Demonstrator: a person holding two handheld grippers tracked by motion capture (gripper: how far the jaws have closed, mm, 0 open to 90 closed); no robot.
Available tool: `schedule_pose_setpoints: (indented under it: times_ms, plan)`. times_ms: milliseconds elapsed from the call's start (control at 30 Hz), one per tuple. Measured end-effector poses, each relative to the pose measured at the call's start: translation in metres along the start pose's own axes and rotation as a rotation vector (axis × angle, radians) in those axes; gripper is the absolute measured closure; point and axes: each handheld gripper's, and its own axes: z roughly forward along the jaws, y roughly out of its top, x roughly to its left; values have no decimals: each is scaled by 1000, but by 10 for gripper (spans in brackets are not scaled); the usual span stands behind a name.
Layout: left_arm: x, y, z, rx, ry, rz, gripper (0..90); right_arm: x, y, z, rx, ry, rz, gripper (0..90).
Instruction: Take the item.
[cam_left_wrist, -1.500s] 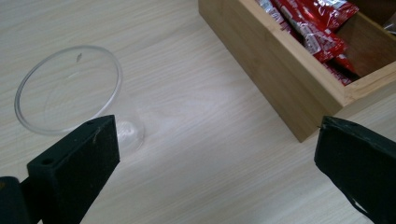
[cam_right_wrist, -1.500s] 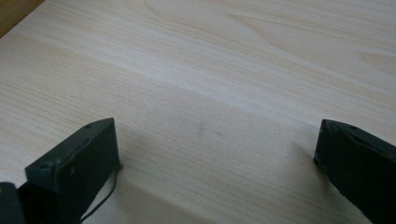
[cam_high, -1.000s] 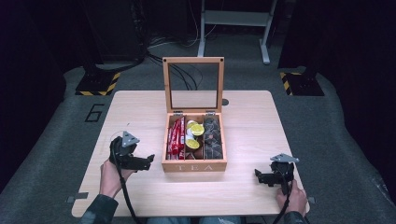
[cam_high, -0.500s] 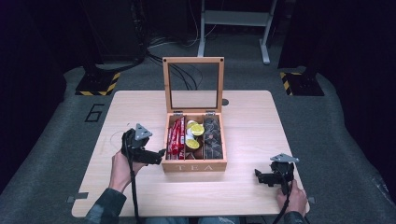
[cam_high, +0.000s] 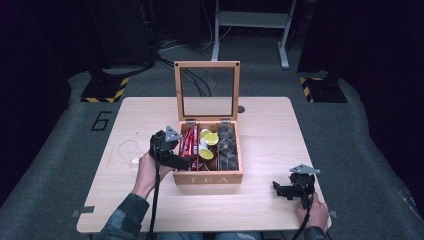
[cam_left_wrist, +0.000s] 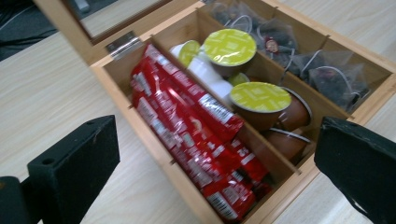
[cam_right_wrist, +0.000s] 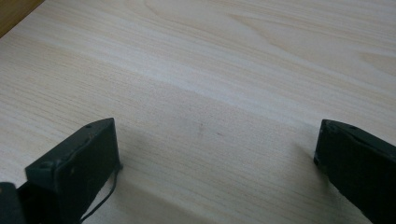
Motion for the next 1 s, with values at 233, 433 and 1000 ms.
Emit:
schedule_pose_setpoints:
  times_ms: [233, 433, 1000]
  plan:
    - [-15, 16, 21, 7, -46, 33, 2, 0, 0, 0, -1, -1, 0, 0]
    - [-27, 25, 36, 23, -69, 66, 4, 0, 0, 0, -2, -1, 0, 0]
    - [-58, 43, 71, 67, -131, 162, 56, 0, 0, 0, -3, -1, 0, 0]
